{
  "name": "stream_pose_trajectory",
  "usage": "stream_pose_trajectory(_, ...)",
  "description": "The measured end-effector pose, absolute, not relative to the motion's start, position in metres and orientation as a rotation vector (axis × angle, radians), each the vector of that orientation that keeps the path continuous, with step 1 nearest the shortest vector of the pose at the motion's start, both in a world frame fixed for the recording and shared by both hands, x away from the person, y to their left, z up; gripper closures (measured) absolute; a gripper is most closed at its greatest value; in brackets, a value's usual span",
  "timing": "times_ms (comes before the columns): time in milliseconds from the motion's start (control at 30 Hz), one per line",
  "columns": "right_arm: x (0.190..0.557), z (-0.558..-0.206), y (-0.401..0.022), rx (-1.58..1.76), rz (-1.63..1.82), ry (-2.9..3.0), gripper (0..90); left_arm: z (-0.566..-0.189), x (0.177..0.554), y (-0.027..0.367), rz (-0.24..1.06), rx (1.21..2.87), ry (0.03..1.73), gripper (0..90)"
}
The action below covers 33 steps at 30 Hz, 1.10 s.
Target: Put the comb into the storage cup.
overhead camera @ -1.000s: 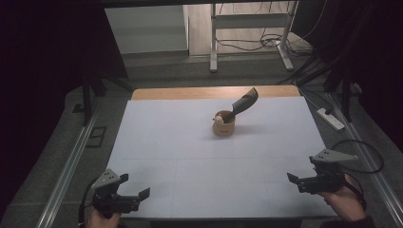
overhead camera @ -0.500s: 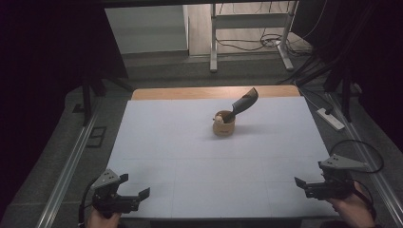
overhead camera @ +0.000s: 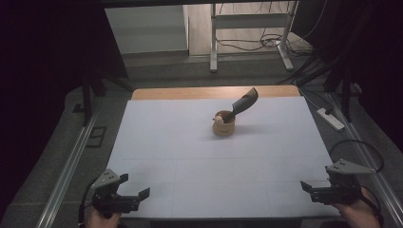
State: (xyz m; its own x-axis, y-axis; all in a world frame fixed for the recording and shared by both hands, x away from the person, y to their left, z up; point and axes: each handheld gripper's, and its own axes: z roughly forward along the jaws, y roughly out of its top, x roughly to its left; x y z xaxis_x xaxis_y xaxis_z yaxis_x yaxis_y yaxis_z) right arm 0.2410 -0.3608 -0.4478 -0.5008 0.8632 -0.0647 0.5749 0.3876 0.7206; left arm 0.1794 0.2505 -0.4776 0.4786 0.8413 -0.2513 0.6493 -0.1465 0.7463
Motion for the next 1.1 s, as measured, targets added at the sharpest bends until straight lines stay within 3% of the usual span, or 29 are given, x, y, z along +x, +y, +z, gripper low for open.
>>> stream_pose_trajectory(1100, 0.231, -0.457, -0.369, 1.329, 0.722, 2.221, 0.0, -0.477, 0.179, 0.25, 0.287, 1.884, 1.248, 0.0)
